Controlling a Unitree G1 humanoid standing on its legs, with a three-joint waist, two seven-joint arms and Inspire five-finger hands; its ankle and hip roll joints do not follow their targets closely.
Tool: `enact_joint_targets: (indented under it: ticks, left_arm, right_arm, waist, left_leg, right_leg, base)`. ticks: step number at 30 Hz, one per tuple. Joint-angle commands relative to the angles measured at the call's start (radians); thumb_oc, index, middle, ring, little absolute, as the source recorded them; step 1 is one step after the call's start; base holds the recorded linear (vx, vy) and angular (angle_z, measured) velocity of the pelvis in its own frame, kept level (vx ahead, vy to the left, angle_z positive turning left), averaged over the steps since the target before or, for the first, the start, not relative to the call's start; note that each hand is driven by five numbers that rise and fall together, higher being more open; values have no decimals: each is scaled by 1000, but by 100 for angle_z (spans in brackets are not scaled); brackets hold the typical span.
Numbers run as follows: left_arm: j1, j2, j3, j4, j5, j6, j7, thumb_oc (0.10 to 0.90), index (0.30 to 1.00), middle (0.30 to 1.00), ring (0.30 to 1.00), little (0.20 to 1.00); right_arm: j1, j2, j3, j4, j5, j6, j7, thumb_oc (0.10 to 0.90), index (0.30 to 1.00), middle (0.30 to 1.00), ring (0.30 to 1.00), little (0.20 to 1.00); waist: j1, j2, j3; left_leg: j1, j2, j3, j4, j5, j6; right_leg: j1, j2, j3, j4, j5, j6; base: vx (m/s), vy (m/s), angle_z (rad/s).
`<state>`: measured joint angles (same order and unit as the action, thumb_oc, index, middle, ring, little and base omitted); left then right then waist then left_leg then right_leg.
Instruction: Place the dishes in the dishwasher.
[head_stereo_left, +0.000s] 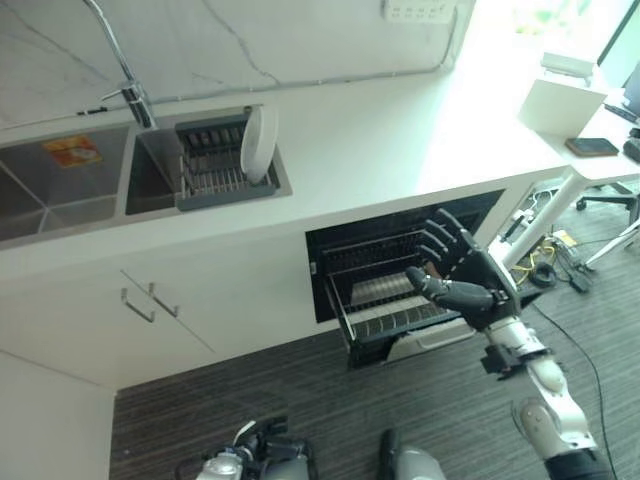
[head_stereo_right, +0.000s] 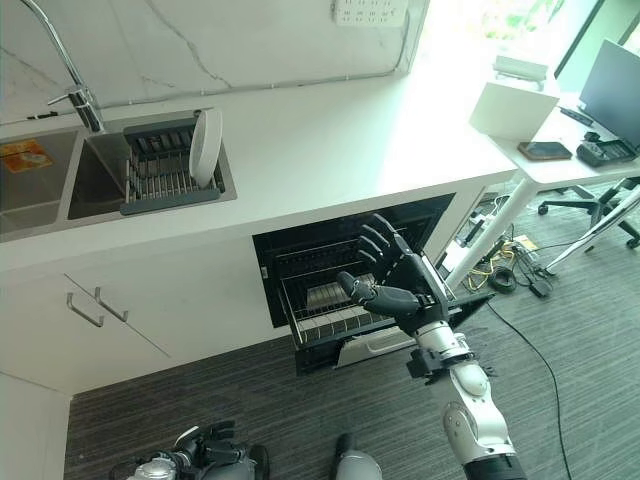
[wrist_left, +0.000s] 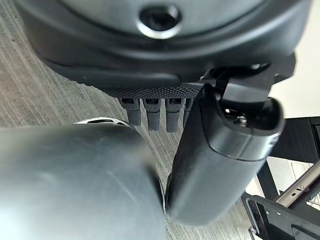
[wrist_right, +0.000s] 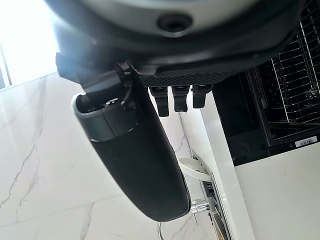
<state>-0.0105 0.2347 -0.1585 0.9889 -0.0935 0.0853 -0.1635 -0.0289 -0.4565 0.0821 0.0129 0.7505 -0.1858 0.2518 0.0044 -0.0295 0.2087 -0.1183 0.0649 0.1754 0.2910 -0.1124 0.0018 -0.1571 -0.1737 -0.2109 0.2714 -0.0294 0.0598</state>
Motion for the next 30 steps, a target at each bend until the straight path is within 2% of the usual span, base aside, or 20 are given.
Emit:
enact_joint_targets:
  ticks: [1, 2, 4, 7, 9, 11, 14, 15, 16, 17, 18, 19, 20, 22, 23, 24, 25, 26, 28, 30]
  left_arm:
    - [103, -28, -50, 19, 22, 12, -9, 800, 900, 900, 900, 900]
    - [25, -22, 78, 177, -162, 128, 17, 800, 900, 900, 900, 900]
    - [19, -19, 69, 180, -148, 152, 20, 800, 900, 900, 900, 900]
    - [8, -22, 44, 191, -174, 175, 28, 800, 900, 900, 900, 900]
    - [18, -39, 54, 194, -214, 137, 74, 800, 900, 900, 900, 900]
    - [16, -38, 63, 168, -221, 132, 104, 800, 900, 900, 900, 900]
    - [22, -31, 65, 136, -217, 144, 81, 800, 900, 900, 900, 900]
    - [42, -29, 80, 133, -220, 120, 79, 800, 900, 900, 900, 900]
    - [44, -31, 84, 137, -222, 116, 82, 800, 900, 900, 900, 900]
    - [39, -29, 103, 175, -196, 87, 88, 800, 900, 900, 900, 900]
    - [33, -22, 105, 177, -249, 141, 61, 800, 900, 900, 900, 900]
    - [32, -21, 105, 178, -262, 148, 60, 800, 900, 900, 900, 900]
    - [29, -9, 111, 191, -247, 171, 62, 800, 900, 900, 900, 900]
    - [37, -5, 115, 200, -241, 180, 62, 800, 900, 900, 900, 900]
    - [51, -6, 127, 230, -260, 182, 61, 800, 900, 900, 900, 900]
    - [52, -7, 127, 231, -263, 182, 62, 800, 900, 900, 900, 900]
    - [54, -9, 135, 240, -281, 177, 77, 800, 900, 900, 900, 900]
    - [60, -12, 144, 243, -287, 174, 72, 800, 900, 900, 900, 900]
    - [76, -15, 147, 235, -309, 161, 70, 800, 900, 900, 900, 900]
    - [81, -15, 148, 228, -316, 158, 73, 800, 900, 900, 900, 900]
  right_arm:
    - [-82, -13, -67, -85, 29, -92, 12, 800, 900, 900, 900, 900]
    - [-118, 0, 4, -35, -8, -95, -66, 800, 900, 900, 900, 900]
    - [-91, -1, -20, -40, -2, -97, -79, 800, 900, 900, 900, 900]
    - [-80, -5, -36, -43, 19, -88, -111, 800, 900, 900, 900, 900]
    - [-76, -6, -30, -43, -22, -82, -103, 800, 900, 900, 900, 900]
    - [-78, -13, -33, -34, -40, -85, -140, 800, 900, 900, 900, 900]
    - [-95, -22, -43, -11, -27, -99, -158, 800, 900, 900, 900, 900]
    - [-103, -27, -49, 2, -36, -103, -169, 800, 900, 900, 900, 900]
    - [-105, -30, -47, 2, -35, -101, -171, 800, 900, 900, 900, 900]
    - [-119, -43, -41, 19, -41, -105, -192, 800, 900, 900, 900, 900]
    - [-114, -45, -51, 20, -41, -121, -199, 800, 900, 900, 900, 900]
    - [-111, -44, -53, 18, -42, -124, -199, 800, 900, 900, 900, 900]
    - [-95, -25, -63, 0, -51, -119, -190, 800, 900, 900, 900, 900]
    - [-94, -18, -65, -9, -49, -114, -184, 800, 900, 900, 900, 900]
    - [-96, -5, -57, -33, -57, -108, -185, 800, 900, 900, 900, 900]
    - [-97, -3, -56, -34, -57, -108, -184, 800, 900, 900, 900, 900]
    - [-105, -2, -46, -44, -59, -111, -187, 800, 900, 900, 900, 900]
    - [-104, -6, -45, -46, -65, -118, -182, 800, 900, 900, 900, 900]
    - [-112, -9, -44, -31, -82, -143, -179, 800, 900, 900, 900, 900]
    - [-123, -16, -49, -21, -89, -177, -220, 800, 900, 900, 900, 900]
  waist:
    - [20, -14, -14]
    - [-16, 45, 29]
    - [-34, 47, 14]
    - [-49, 42, 12]
    - [-43, 3, 16]
    - [-28, -14, 38]
    - [-18, -3, 53]
    - [0, 41, 72]
    - [3, 43, 73]
    - [8, 51, 58]
    - [1, 56, 46]
    - [0, 56, 44]
    - [4, 58, 36]
    - [9, 63, 32]
    - [22, 68, 29]
    - [24, 67, 28]
    - [27, 58, 33]
    - [27, 43, 38]
    - [38, 34, 40]
    - [51, 24, 38]
  left_leg:
    - [50, -16, -76, 9, -134, -5]
    - [-10, -2, -143, 9, -34, -60]
    - [1, 1, -142, 9, -51, -53]
    - [14, -3, -139, 9, -61, -46]
    - [73, -49, -83, 9, -77, -22]
    - [55, -62, -88, 40, -9, -32]
    - [23, -29, -111, 9, 21, -45]
    - [-74, 64, -222, 9, 68, -97]
    - [-80, 66, -233, 9, 71, -101]
    - [-82, 65, -238, 9, 30, -98]
    - [-63, 50, -216, 9, 2, -84]
    - [-58, 44, -215, 9, -4, -79]
    - [-34, 3, -216, 9, -31, -37]
    - [-23, -11, -210, 9, -43, -17]
    - [-8, -10, -166, 9, -69, 14]
    - [-8, -9, -160, 9, -71, 15]
    - [-9, -9, -132, 9, -81, 24]
    - [-6, -21, -119, 9, -85, 26]
    - [-2, -24, -97, 9, -89, 27]
    - [-10, -34, -102, 9, -91, 30]
  right_leg:
    - [54, -24, 5, 29, -129, 74]
    - [108, 45, 86, 29, -166, 27]
    - [112, 59, 86, 29, -172, 24]
    - [120, 70, 93, 29, -181, 17]
    - [129, 35, 100, 29, -182, 6]
    - [146, 25, 109, 29, -176, -5]
    - [158, 32, 120, 29, -171, -1]
    - [186, 53, 141, 29, -199, 17]
    - [191, 53, 145, 29, -203, 18]
    - [210, 20, 146, 29, -220, 43]
    - [201, -19, 135, 29, -201, 69]
    - [199, -25, 133, 29, -196, 73]
    - [190, -52, 118, 29, -151, 77]
    - [189, -59, 91, 29, -96, 71]
    - [163, -61, 9, 69, -43, 67]
    - [157, -58, 5, 73, -42, 67]
    - [132, -16, -25, 41, -47, 65]
    - [105, -5, -34, 29, -69, 65]
    - [85, -24, -47, 29, -69, 68]
    - [73, -28, -32, 29, -96, 75]
  base:
    - [33, 6, 9]
    - [57, 22, 6]
    - [121, 38, 9]
    - [127, -12, 16]
    - [188, -11, 15]
    - [137, 97, -1]
    - [182, 366, 8]
    - [305, 676, 29]
    - [512, 1076, 20]
    - [381, 827, 4]
    - [373, 835, -22]
    - [283, 657, -61]
    - [184, 395, -57]
    - [169, 406, -48]
    - [114, 328, -48]
    - [80, 280, -93]
    - [5, 65, -84]
    - [14, 69, -85]
    - [8, -7, -40]
    - [25, -53, -35]
